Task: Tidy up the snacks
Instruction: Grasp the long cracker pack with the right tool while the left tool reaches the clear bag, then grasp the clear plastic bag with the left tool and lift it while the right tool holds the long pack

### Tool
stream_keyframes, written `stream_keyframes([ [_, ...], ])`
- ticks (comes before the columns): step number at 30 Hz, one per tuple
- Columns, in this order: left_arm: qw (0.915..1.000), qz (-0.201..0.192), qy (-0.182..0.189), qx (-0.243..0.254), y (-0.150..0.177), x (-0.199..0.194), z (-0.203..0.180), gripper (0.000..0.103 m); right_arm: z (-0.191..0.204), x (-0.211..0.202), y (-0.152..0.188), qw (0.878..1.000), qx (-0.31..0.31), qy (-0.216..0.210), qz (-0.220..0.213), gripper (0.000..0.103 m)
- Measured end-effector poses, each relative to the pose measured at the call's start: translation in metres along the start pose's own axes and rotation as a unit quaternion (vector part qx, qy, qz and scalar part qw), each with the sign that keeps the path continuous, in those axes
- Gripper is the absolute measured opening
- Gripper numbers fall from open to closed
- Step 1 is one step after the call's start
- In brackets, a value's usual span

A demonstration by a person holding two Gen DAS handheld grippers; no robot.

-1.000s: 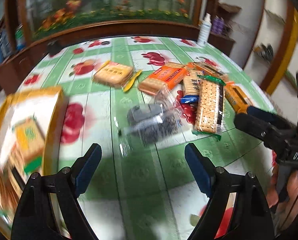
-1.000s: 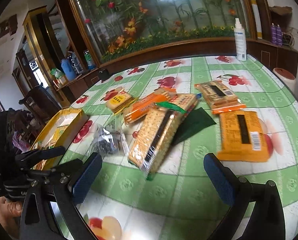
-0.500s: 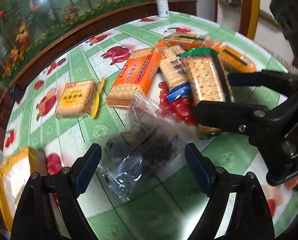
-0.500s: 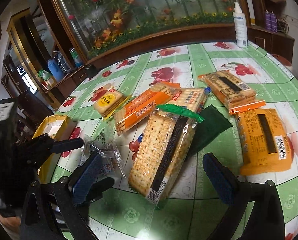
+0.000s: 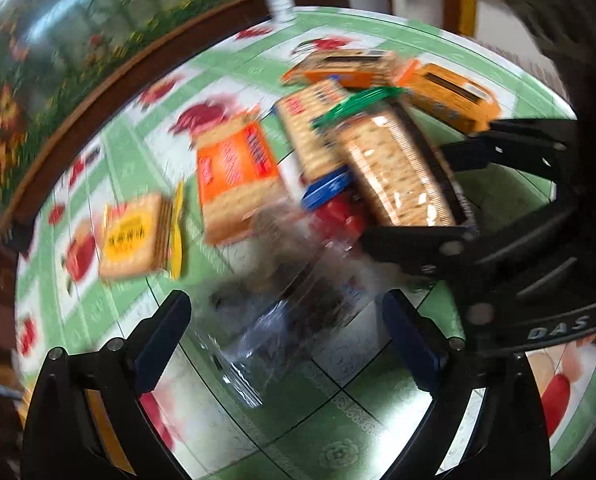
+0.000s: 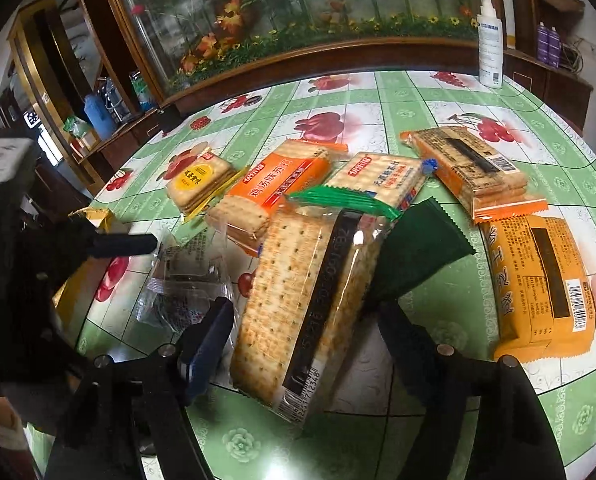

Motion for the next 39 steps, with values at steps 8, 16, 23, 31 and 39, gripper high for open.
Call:
stream_keyframes([
  [8,0.9986,0.020,0.017,-0.046,-0.002,0.019,0.014,0.103,0.000,0.000,0.000,1.000,-0.012,0.005,0.002,0.074],
  [16,0.9850,-0.003,0.043,-0.167,0.017,0.007,0.013,0.068,0.001,-0.003,-0.002,1.000,-0.020,-0.009,0.002,0.052],
  [23,0.9740,-0.026,0.036,-0.222,0.031,-0.010,0.002,0.055,0.004,-0.011,-0.004,0.999,-0.014,-0.036,-0.003,0.051],
  [31,0.9542,-0.066,0.038,-0.289,0.047,-0.037,0.003,0.043,0.010,-0.024,-0.006,0.997,-0.008,-0.071,-0.013,0.045],
  [39,0.9395,-0.086,0.032,-0.330,0.063,-0.053,0.004,0.041,0.023,-0.024,-0.001,0.995,-0.011,-0.101,-0.004,0.020],
])
Point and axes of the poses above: each gripper's, at about its wrist camera, not at the fingertips, and x roughly the way its jaws point, z to its left, y to its underside, the point moved 9 cm from there along x, roughly the way its jaws point, and after that the axes turned 4 degrees about x, right-handed, at the moved point
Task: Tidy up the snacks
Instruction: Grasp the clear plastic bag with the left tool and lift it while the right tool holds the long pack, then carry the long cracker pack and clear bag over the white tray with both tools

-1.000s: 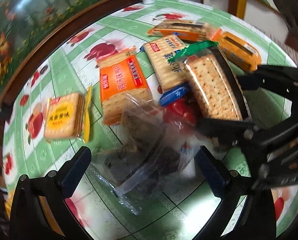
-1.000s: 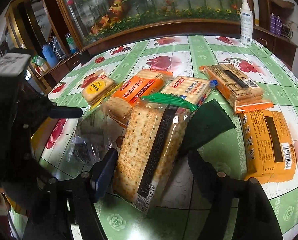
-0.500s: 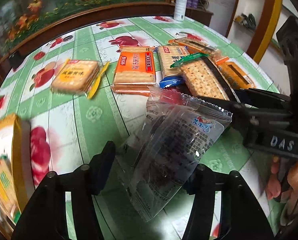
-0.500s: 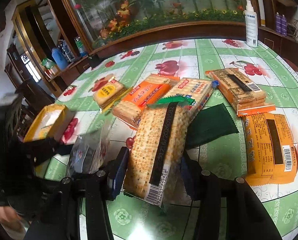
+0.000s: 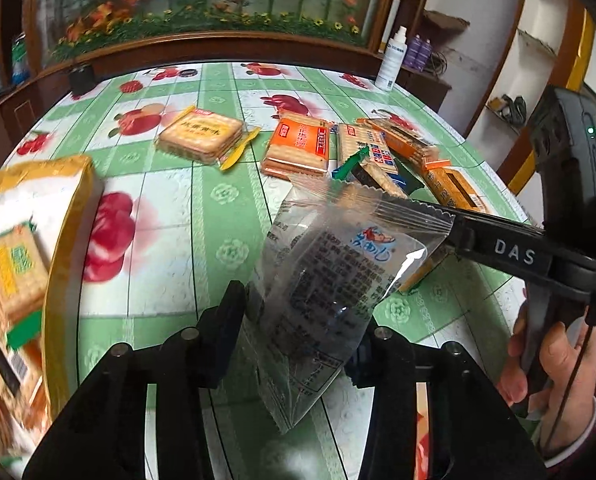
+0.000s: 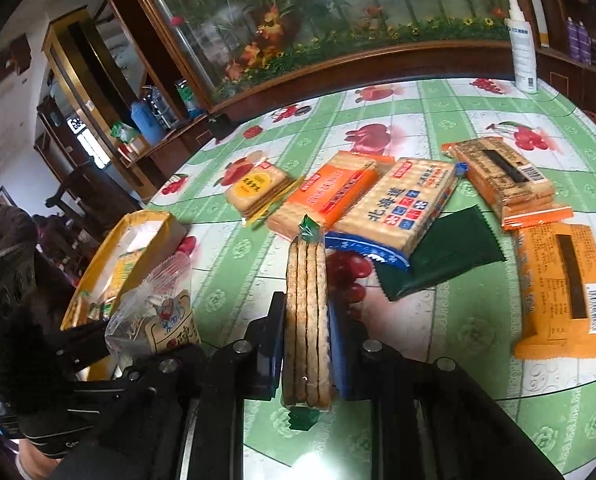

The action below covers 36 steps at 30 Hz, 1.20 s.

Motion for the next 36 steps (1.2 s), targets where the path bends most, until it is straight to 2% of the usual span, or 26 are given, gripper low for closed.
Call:
stream_keyframes([
  [5,0.9999,-0.011,0.000,-0.012,0.005,-0.014,0.001,0.040,0.006,0.001,0.001,1.000,0.004,-0.021,0.000,0.020],
  [9,0.9990,-0.032,-0.007,-0.030,0.004,-0.034,0.007,0.040,0.012,-0.008,-0.004,0.999,0.003,-0.039,-0.016,0.020],
  [14,0.9975,-0.054,-0.039,-0.024,0.003,-0.054,0.011,0.040,0.021,-0.014,-0.007,0.998,0.000,-0.056,-0.025,0.020],
  [22,0.9954,-0.078,-0.050,-0.025,0.008,-0.075,0.016,0.035,0.031,-0.023,-0.012,0.996,0.000,-0.080,-0.042,0.020],
  [28,0.9926,-0.091,-0.074,-0.031,0.012,-0.090,0.021,0.035,0.036,-0.028,-0.013,0.994,0.001,-0.096,-0.051,0.020],
  [36,0.9855,-0.120,-0.113,-0.041,0.011,-0.122,0.034,0.035,0.048,-0.033,-0.013,0.991,-0.006,-0.118,-0.060,0.020],
])
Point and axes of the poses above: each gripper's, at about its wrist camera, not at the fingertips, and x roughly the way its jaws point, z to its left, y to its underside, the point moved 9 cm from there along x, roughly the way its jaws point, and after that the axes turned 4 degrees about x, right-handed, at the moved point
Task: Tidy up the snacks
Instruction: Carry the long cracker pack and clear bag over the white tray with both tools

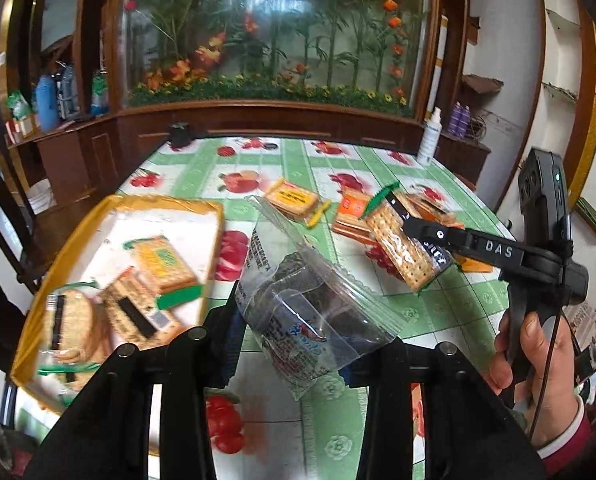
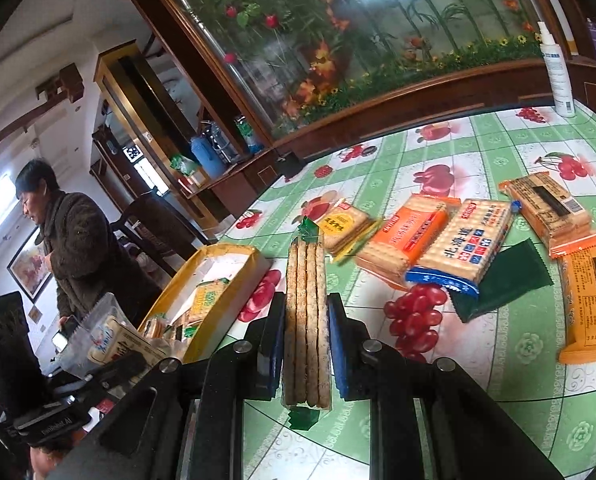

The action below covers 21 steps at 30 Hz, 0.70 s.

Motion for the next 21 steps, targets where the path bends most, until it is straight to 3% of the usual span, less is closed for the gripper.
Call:
stream_keyframes([
  [21,0.9954,-0.033,-0.082,-0.037,0.001,-0.034,0.064,0.036,0.063,0.010,0.011,0.997,-0.024,-0.079,0.003,0.020],
])
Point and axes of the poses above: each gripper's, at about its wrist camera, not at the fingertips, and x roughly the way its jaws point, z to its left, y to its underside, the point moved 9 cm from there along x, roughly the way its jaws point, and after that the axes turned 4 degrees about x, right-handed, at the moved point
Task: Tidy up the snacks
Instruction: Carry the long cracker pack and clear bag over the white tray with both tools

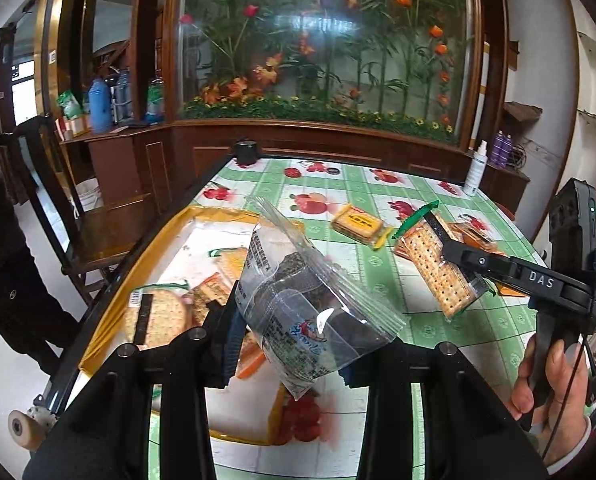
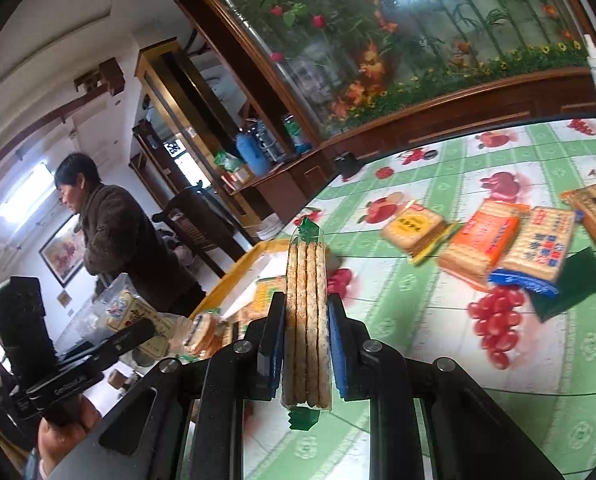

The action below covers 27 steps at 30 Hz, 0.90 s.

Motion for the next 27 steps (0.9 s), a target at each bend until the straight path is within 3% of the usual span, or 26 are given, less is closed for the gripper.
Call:
stream_keyframes([
  [14,0.9982,0.002,-0.048,-0.035,0.008,0.003,0.053,0.036,0.062,0.053,0.017,0.997,0.008,-0.072,0.037,0.020],
  [27,0.9949,0.000,-0.089,-0.048,0.014,0.007,0.084,0.036,0.107,0.101,0.032,0.993,-0.004,-0.098,0.063,0.019],
])
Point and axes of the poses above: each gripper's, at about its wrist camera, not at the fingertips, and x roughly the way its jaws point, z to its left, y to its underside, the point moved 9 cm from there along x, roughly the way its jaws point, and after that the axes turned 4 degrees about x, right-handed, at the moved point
